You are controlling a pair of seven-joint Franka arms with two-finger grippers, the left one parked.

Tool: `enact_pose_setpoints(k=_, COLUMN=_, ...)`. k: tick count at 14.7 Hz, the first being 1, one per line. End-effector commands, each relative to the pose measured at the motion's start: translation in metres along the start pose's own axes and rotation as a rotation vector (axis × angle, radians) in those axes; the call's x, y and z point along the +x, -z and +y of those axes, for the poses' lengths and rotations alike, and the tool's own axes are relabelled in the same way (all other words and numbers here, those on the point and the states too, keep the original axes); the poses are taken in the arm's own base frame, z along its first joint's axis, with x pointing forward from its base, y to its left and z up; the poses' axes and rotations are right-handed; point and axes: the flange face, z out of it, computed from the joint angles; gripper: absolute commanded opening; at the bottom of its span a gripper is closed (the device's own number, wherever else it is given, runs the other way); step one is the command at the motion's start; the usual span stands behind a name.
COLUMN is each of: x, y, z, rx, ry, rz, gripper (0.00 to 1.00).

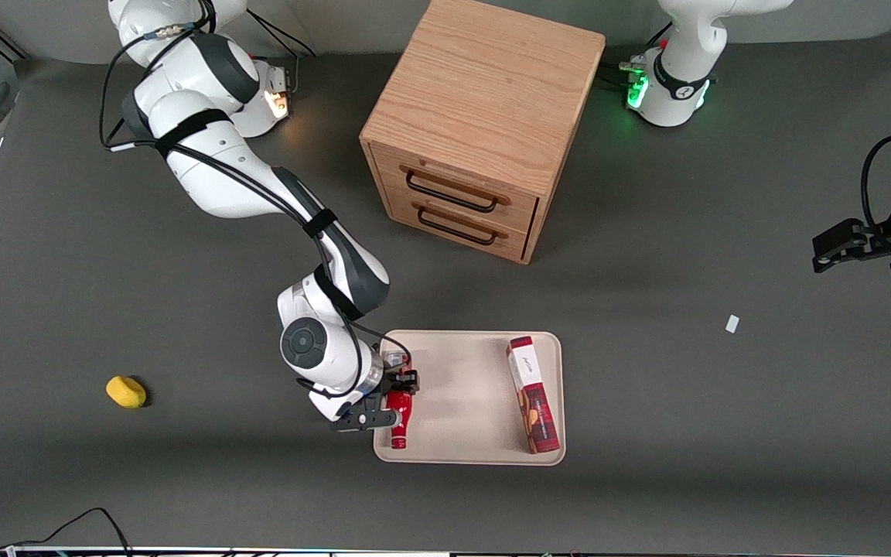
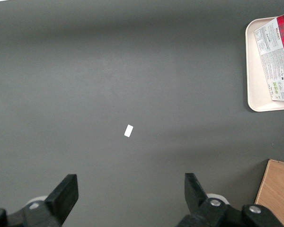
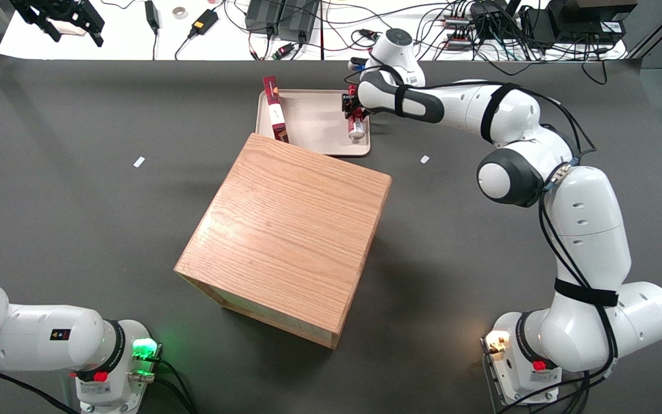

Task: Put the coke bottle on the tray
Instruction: 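Carry the upright bottle onto the cream tray beside the shortbread box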

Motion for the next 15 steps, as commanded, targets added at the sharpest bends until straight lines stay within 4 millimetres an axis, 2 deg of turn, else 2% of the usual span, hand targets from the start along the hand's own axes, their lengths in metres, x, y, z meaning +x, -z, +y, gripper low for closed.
enact_pose_setpoints(k=1, x=0.005, y=0.006, z=-0.007, rx=-0.006, ry=-0.011, rz=0.034, gripper=0.92)
enact_pose_setpoints(k=2, x=0.003, y=0.002, z=-0.004, rx=-0.006, ry=-0.013, rz=0.033, gripper=1.0)
enact_pose_setpoints(k=4, x=0.002, y=-0.006, z=0.003, rx=-0.005, ry=-0.015, rz=0.045, gripper=1.0)
enact_pose_setpoints(k=15, x=0.006, y=0.001, z=0.005, rx=-0.009, ry=-0.009, rz=0.065, gripper=1.0)
